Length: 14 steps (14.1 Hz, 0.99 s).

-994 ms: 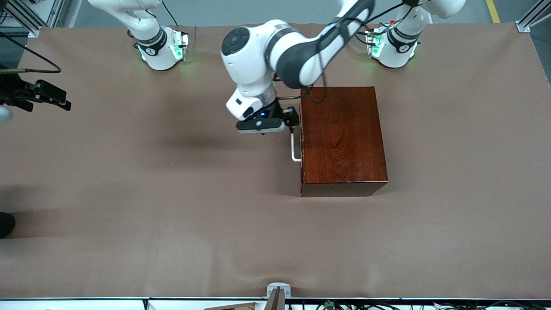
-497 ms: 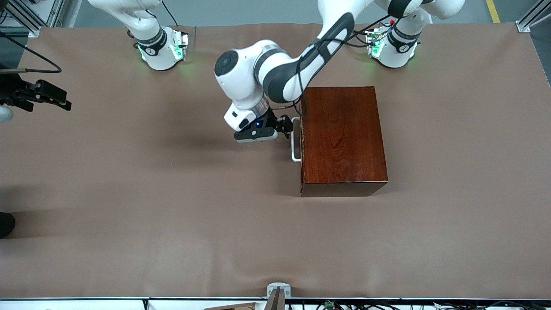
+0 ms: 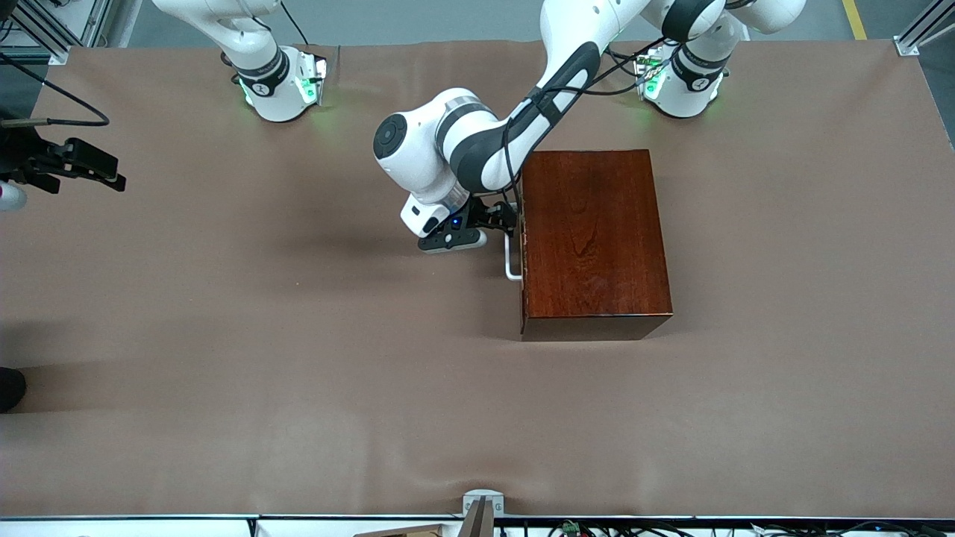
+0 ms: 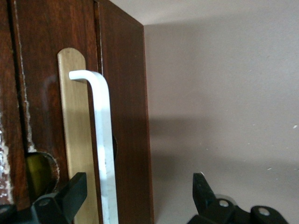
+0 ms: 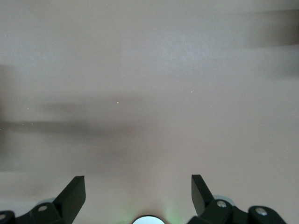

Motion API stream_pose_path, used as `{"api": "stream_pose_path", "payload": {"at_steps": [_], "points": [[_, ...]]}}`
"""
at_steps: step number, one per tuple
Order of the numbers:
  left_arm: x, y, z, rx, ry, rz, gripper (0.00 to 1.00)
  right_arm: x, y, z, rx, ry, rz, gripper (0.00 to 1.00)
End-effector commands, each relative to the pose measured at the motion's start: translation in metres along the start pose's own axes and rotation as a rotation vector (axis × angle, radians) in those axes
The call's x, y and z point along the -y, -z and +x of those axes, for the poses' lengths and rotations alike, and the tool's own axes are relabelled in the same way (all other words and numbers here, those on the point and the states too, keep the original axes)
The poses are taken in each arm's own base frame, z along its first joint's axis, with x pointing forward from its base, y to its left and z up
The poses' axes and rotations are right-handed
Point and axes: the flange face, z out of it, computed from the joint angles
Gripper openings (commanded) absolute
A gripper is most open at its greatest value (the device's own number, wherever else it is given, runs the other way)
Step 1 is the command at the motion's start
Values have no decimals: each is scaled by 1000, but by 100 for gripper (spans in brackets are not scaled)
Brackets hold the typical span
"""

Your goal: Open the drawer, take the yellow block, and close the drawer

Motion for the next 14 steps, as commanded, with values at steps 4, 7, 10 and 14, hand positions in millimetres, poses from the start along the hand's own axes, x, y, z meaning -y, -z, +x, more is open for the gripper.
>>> {"api": "stream_pose_path", "payload": {"at_steps": [4,7,10,14], "points": [[-14,-16,5,-27,104,9,100,2,5,-5,-6,12,-4,100],[-20,-12,7,-34,160,-50,100,3,5,-5,-6,13,-5,100],[-26,-7,8,-35,218,-109,100,2,5,-5,-6,12,-4,100],[-37,3,6,-25,274,-206,100,2,5,-5,-4,10,-4,100]]}}
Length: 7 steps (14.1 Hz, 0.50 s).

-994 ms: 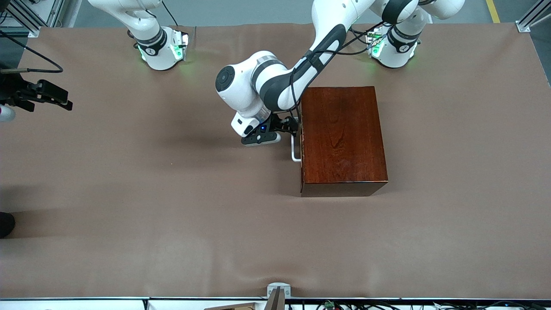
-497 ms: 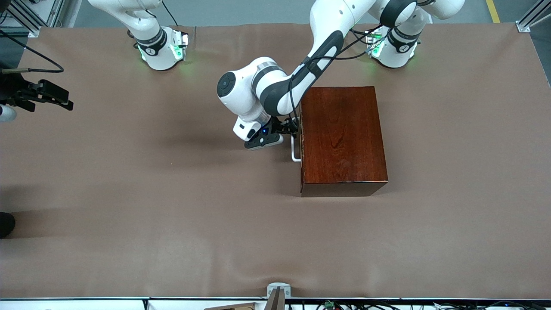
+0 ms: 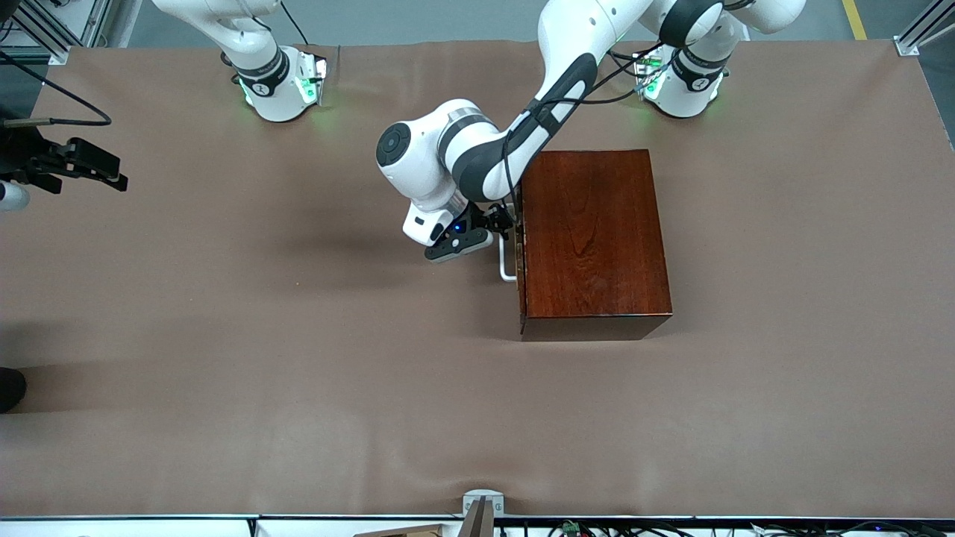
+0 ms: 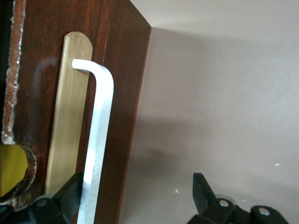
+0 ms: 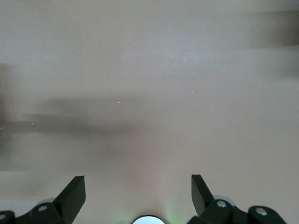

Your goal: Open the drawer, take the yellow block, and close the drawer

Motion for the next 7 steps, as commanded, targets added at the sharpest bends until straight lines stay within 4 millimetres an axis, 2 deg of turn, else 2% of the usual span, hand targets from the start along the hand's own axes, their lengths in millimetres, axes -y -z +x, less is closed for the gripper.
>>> {"api": "stream_pose_path", "payload": {"at_steps": [1,7], "points": [[-27,14,-10,2,30,-150,100,-1,5,-5,-4,6,-4,100],[-46,32,-23,45,68,-314,100,-2,5,-5,-6,2,-4,100]]}}
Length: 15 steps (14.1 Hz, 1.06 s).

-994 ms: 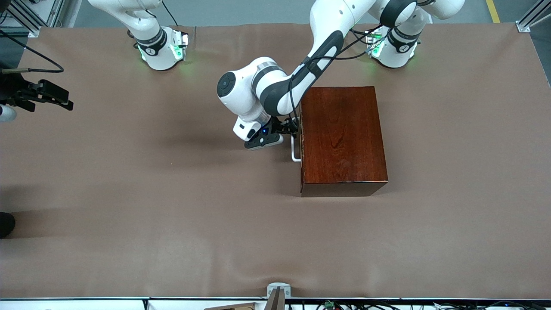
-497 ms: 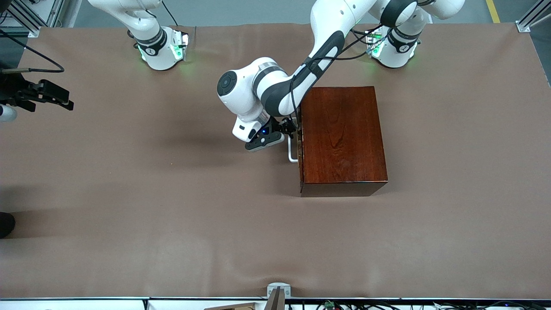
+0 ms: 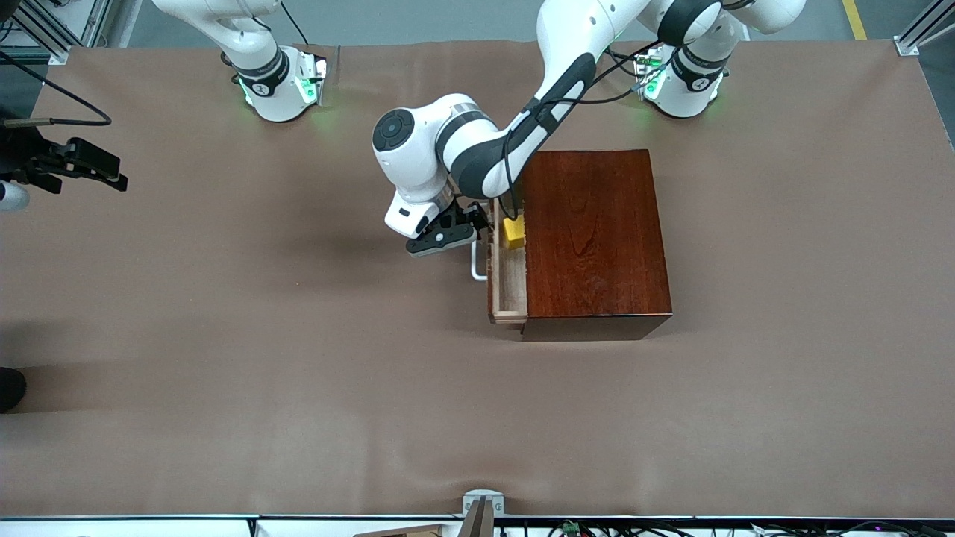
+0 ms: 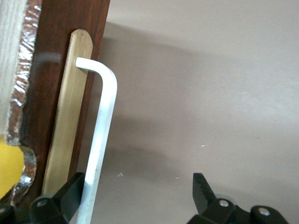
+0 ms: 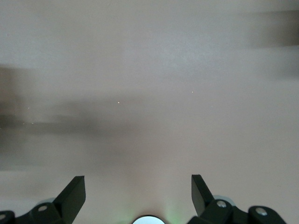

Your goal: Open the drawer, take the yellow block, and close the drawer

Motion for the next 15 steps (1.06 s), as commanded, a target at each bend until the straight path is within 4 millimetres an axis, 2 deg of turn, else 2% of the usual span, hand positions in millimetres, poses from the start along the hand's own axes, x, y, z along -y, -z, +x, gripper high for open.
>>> {"api": "stream_pose_path", "payload": {"at_steps": [1,8,10,12,13,15], "points": [[-28,1,-17,26,42,-140,100,-2,5,-5,-5,3,-4,100],[-44,23,-18,33,151,-323,100,-2,4,-2,-6,3,-2,100],[-41,31,-13,21,155,-321,100,-2,5,-3,-6,3,-2,100],[-23,44,1,19,161,-235,100,-3,5,-2,-8,7,-2,100],[-9,52,17,9,181,-194,100,-2,7,-2,-12,10,-3,100],[17,81,37,0,215,-126,100,0,7,-2,-11,6,-1,100]]}}
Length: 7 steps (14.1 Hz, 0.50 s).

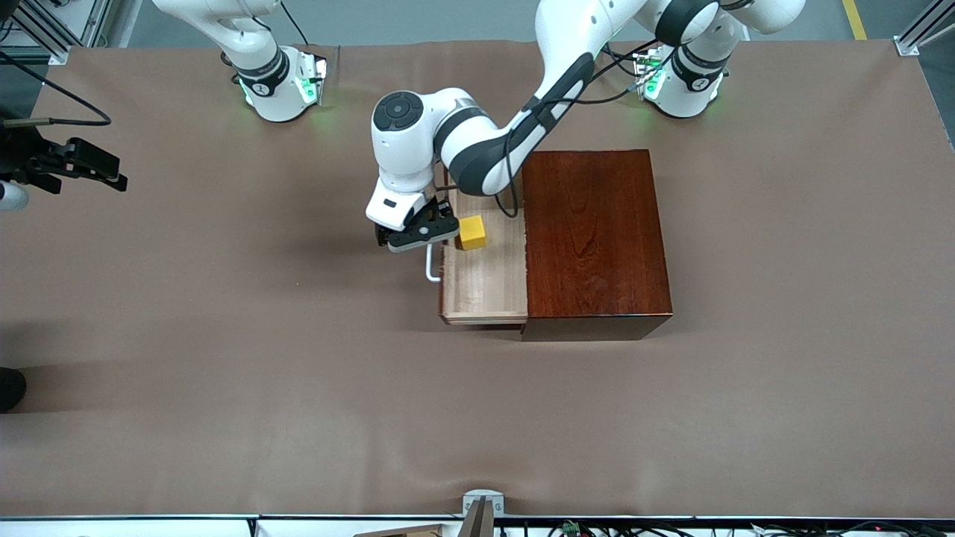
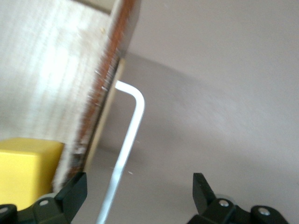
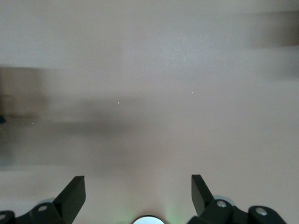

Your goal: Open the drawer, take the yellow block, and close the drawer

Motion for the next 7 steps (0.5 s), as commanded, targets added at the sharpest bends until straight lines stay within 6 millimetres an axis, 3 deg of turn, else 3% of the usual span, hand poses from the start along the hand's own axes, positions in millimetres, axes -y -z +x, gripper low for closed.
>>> {"api": "stream_pose_path", "payload": {"at_steps": [1,3,4,6,7], "points": [[25,58,38,-30,58,73,100,1,5,-2,-7,7,3,100],[41,115,59,-50,66,61,100,4,4,-1,-8,4,3,100],[57,141,82,-52,75,64,100,11,4,0,-8,0,2,100],[99,201,124,-44,77,80,100,23,5,0,-9,-91,0,100],[123,221,140,-31,71,125,100,32,3,0,-6,-166,-1,100]]}}
